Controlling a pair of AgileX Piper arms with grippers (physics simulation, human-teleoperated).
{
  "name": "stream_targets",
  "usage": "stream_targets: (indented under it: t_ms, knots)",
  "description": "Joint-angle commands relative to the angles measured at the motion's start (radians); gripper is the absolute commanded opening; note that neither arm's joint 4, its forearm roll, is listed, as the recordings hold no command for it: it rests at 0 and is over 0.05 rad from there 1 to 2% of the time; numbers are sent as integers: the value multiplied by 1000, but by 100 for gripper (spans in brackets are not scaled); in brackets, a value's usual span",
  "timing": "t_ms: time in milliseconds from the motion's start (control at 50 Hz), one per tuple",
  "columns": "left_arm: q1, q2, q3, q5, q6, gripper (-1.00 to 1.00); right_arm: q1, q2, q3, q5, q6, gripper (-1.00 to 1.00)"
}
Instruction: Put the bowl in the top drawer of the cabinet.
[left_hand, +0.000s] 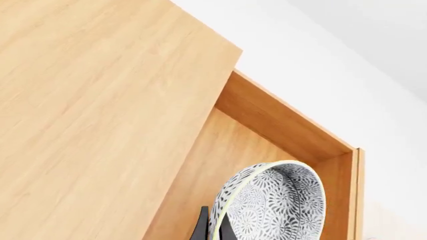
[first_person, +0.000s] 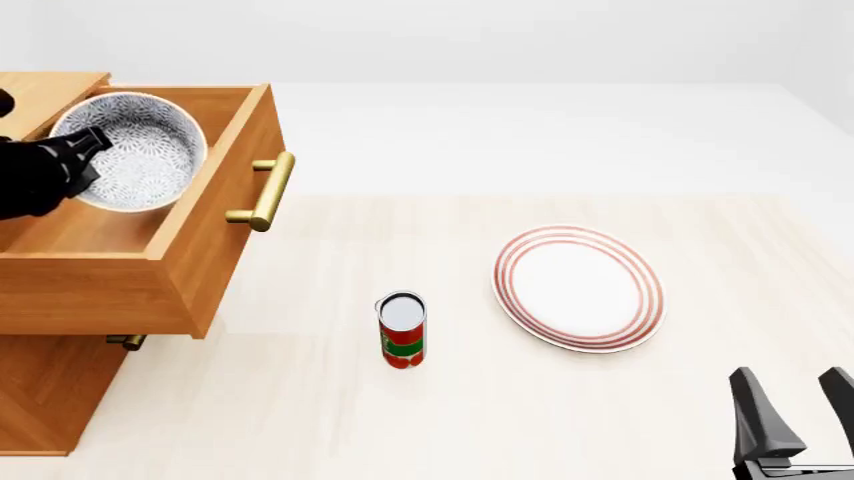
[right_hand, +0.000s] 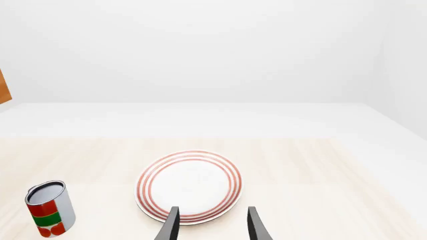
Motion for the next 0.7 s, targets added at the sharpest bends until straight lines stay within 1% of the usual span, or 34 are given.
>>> stream_targets:
  t_ms: [20,700]
  knots:
    - [4,10,2,-6,1,-100,0,0,0,0,-1,100]
    - [3,42,4,-18,22,-100,0,0,0,0,-1,100]
